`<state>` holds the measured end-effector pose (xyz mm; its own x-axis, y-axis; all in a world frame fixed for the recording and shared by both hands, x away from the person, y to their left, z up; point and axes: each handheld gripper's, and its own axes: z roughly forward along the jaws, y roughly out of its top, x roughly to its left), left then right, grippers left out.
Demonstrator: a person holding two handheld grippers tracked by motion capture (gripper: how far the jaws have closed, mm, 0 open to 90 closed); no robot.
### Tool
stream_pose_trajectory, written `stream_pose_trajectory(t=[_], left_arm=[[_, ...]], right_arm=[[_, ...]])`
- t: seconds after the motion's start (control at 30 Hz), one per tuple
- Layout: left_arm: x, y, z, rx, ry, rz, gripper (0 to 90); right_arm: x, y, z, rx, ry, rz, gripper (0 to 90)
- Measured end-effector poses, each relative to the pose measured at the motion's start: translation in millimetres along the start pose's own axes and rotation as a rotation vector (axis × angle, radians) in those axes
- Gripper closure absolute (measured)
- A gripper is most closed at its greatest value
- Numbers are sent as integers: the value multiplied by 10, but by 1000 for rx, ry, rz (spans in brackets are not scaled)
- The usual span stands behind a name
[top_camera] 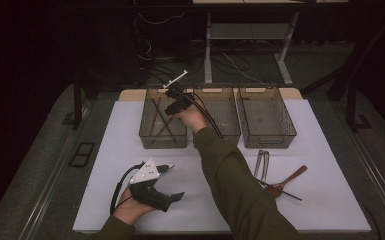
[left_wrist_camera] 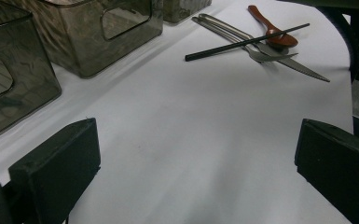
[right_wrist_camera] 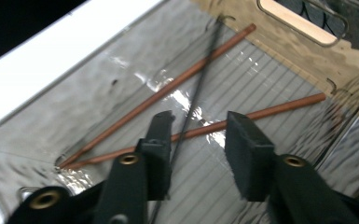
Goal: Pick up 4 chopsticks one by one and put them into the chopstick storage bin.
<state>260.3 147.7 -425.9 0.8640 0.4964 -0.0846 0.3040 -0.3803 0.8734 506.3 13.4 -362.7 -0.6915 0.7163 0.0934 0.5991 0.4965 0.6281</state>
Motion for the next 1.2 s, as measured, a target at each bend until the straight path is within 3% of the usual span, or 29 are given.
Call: stream_pose_trajectory(t=[0.23, 0.53, 0.63, 1.2], left_arm=[[-2, -5, -2, 0, 0, -7, 0], [9, -10, -22, -6, 5, -24, 0], [13, -12, -16, -1, 5, -19, 0], [8, -20, 1, 11, 5, -26, 0]], right_arm=[[11, -59, -166, -67, 45, -33, 472], [-51, -278, -492, -120, 93, -52, 348], [-89, -367, -588, -128, 129, -60, 350], [-269, -890, -1093, -185, 160, -103, 287]])
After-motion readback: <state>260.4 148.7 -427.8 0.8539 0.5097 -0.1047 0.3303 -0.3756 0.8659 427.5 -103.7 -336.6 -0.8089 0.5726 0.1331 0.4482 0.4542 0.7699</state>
